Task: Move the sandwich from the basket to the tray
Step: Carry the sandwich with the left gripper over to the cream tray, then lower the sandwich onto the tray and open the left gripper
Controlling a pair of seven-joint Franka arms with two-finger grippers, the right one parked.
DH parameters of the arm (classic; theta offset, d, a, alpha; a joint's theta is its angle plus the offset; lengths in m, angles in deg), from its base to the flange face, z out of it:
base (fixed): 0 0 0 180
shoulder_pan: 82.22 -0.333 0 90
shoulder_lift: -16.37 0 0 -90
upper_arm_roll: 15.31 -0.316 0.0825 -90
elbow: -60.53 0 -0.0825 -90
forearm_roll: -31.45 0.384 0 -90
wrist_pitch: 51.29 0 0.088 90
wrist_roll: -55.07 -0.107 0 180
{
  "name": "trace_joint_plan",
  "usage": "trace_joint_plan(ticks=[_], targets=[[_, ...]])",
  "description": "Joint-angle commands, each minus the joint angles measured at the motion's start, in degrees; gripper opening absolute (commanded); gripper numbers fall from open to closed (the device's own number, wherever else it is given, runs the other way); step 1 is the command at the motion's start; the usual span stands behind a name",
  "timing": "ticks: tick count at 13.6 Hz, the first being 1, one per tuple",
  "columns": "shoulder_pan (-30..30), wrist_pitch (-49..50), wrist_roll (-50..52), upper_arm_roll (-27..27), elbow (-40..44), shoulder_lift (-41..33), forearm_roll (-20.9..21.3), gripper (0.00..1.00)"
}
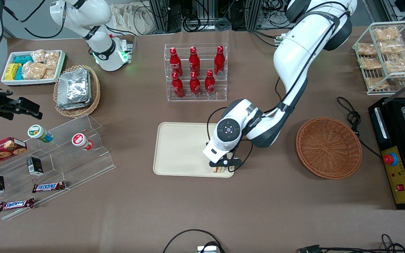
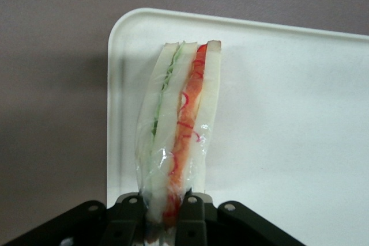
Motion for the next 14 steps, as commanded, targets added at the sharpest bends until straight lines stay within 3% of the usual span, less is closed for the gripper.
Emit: trace_joint_plan(ticks=[1, 2, 3, 7, 10, 11, 14], targets=[[0.53, 1.04, 2.41, -0.56, -0.60, -0.74, 1.17, 0.02], [0.53, 1.04, 2.41, -0.56, -0.60, -0.74, 1.52, 0.40], [0.44, 1.13, 2.33, -0.56, -0.60, -0.91, 1.87, 0.99], [0.00, 3.14, 2.94, -0.56, -0.51, -2.66, 2.23, 1.00], [-1.57, 11.30, 4.96, -0.65, -1.47, -7.48, 2.31, 1.00], [-1.76, 12.02, 4.88, -0.74, -4.26, -11.16, 2.31, 1.00], [-9.65, 8.45, 2.34, -0.47, -20.23, -24.51, 1.96, 1.00]])
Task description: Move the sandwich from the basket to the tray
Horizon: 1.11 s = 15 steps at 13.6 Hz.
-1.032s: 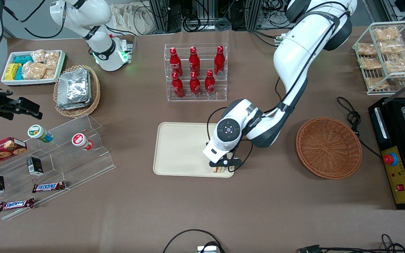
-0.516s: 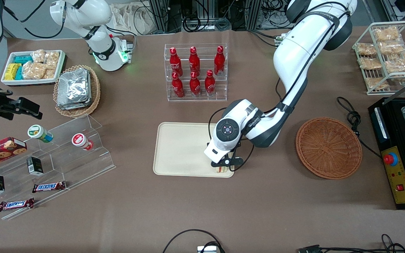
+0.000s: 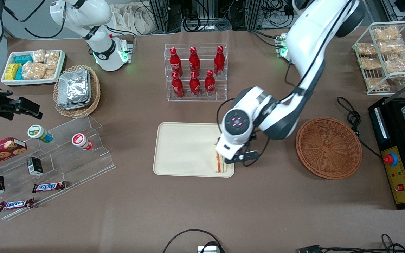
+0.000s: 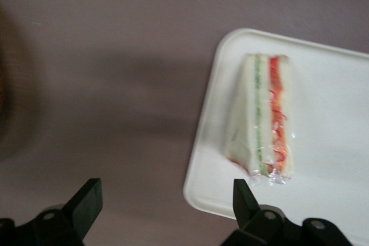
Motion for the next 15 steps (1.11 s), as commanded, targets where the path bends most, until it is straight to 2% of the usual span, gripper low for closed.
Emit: trace_joint_plan(ticks=[1, 3, 6, 9, 10, 13, 15], targets=[[-6.62, -4.83, -5.01, 0.32, -19.20, -15.29, -0.12, 1.00], [-10.40, -6.34, -9.69, 0.32, -23.98, -20.66, -1.17, 1.00], [-14.70, -4.85, -11.54, 0.23, -23.90, -25.50, -1.62, 1.00], [-20.84, -2.04, -19.09, -0.21, -22.76, -30.34, -6.17, 1.00], [-22.61, -0.12, -21.37, -0.21, -21.45, -31.14, -7.93, 1.00], [-26.57, 8.58, -26.92, -0.30, -14.52, -30.88, -8.56, 1.00], [-29.39, 9.83, -31.31, -0.30, -12.83, -31.40, -10.83, 1.00]])
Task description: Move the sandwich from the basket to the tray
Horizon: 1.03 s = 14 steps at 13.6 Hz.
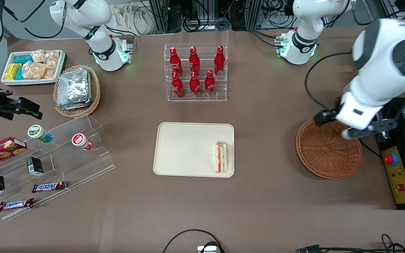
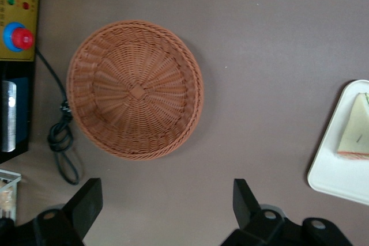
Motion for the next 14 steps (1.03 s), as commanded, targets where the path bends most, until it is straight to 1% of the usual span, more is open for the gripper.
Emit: trace_joint_plan(ticks=[1, 4, 5, 6, 9, 10, 12, 14], targets=[[-3.54, 2.67, -5.10, 0.67, 2.66, -0.17, -2.61, 1.00], [-5.74, 2.85, -11.51, 0.58, 2.75, 0.01, -3.14, 1.00], [-6.88, 2.94, -13.36, 0.58, 2.83, 0.01, -3.75, 1.00], [-6.37, 2.85, -15.03, -0.55, 2.92, -0.60, -4.88, 1.00], [2.84, 2.94, -16.28, -11.86, 3.10, -1.31, -5.51, 1.00], [3.39, 2.85, -16.28, -12.86, 3.10, -0.97, -5.51, 1.00], [3.04, 2.85, -16.11, -12.87, 4.23, -0.79, -5.51, 1.00], [3.13, 5.03, -16.02, -12.87, 7.22, 1.75, -5.16, 1.00]])
